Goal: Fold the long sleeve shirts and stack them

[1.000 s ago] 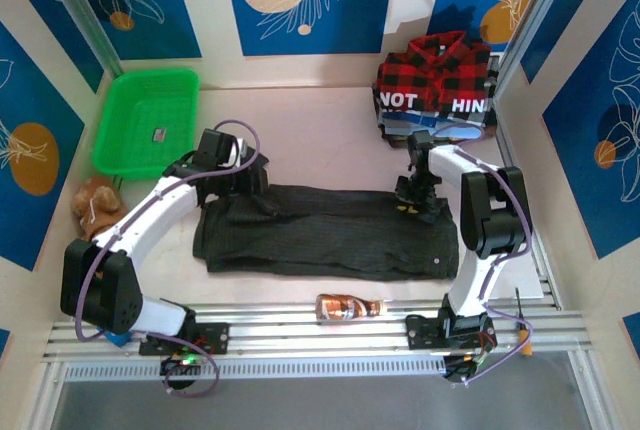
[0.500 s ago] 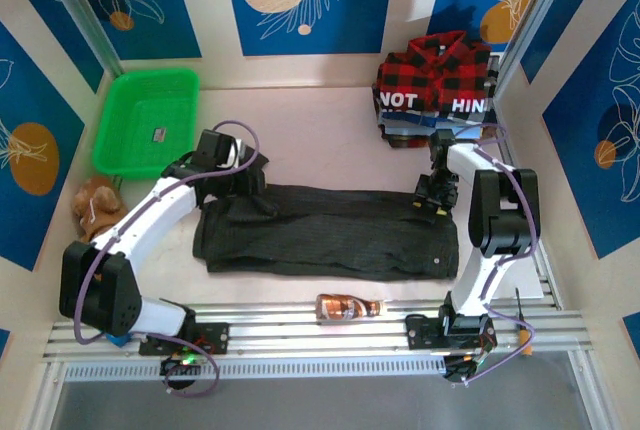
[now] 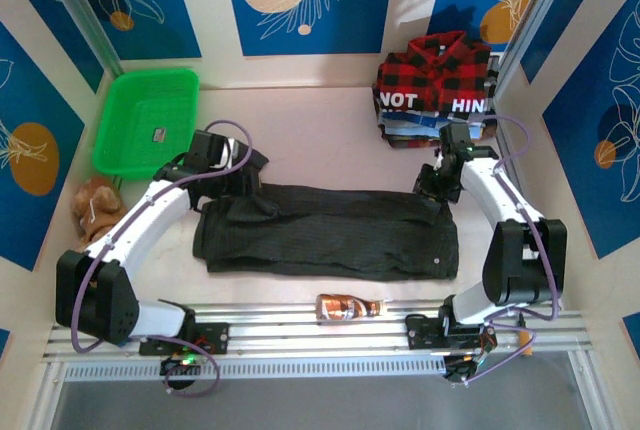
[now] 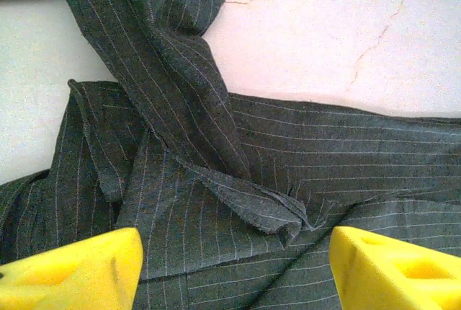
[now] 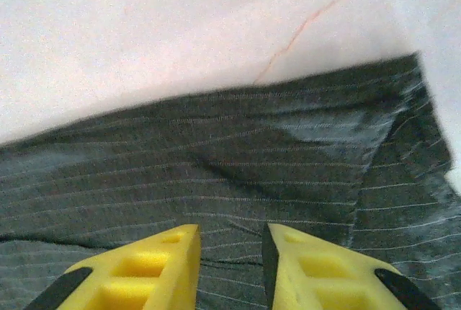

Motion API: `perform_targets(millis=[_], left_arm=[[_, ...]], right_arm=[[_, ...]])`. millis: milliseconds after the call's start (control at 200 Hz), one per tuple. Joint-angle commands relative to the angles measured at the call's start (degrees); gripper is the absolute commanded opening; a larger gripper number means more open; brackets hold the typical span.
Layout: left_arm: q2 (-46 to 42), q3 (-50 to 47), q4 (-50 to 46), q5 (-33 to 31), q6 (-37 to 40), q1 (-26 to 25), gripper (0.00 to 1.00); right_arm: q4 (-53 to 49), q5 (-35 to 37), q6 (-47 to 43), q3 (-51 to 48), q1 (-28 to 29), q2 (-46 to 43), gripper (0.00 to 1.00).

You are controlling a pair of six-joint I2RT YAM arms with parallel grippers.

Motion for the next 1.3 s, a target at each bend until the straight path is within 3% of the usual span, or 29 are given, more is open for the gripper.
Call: perform_targets(millis=[0, 115, 180, 380, 515, 685, 920, 1296], left_arm=[[-0.2, 0.9, 1.7, 2.5, -1.2, 1.7, 0.75], [4.8, 7.0, -0.9, 0.4, -1.0, 2.5, 0.83], [9.8, 12.6, -4.6, -0.5, 0.0, 2.9, 0.83], [26.0, 29.9, -17.3, -11.4, -0.4, 5.2, 0.82], [33.8, 36.4, -19.6, -13.6, -2.2, 8.6, 0.82], [41.4, 43.7, -19.8, -9.3, -5.0, 12.2, 0.8], [49.9, 51.2, -17.5, -3.5, -10.3, 13.0, 0.76], [54.1, 50.3, -8.8, 3.5, -17.4, 12.8, 0.61]], right_arm=[[-1.0, -4.1, 2.9, -3.1, 0.2, 3.9, 0.27], [-0.4, -0.7, 4.6, -5.1, -0.6, 7.4, 0.23], [-0.6, 2.1, 5.0, -5.6, -0.8, 9.0, 0.22], [-0.1, 6.6, 5.7, -5.5, -1.0, 10.5, 0.24], [-0.7, 7.1, 5.3, -4.3, -0.6, 9.3, 0.29], [-2.0, 7.0, 3.9, -3.1, 0.2, 6.5, 0.34], [-3.3, 6.3, 2.4, -1.4, 3.1, 3.1, 0.41], [-6.4, 6.2, 1.5, 2.4, 6.0, 0.1, 0.42]])
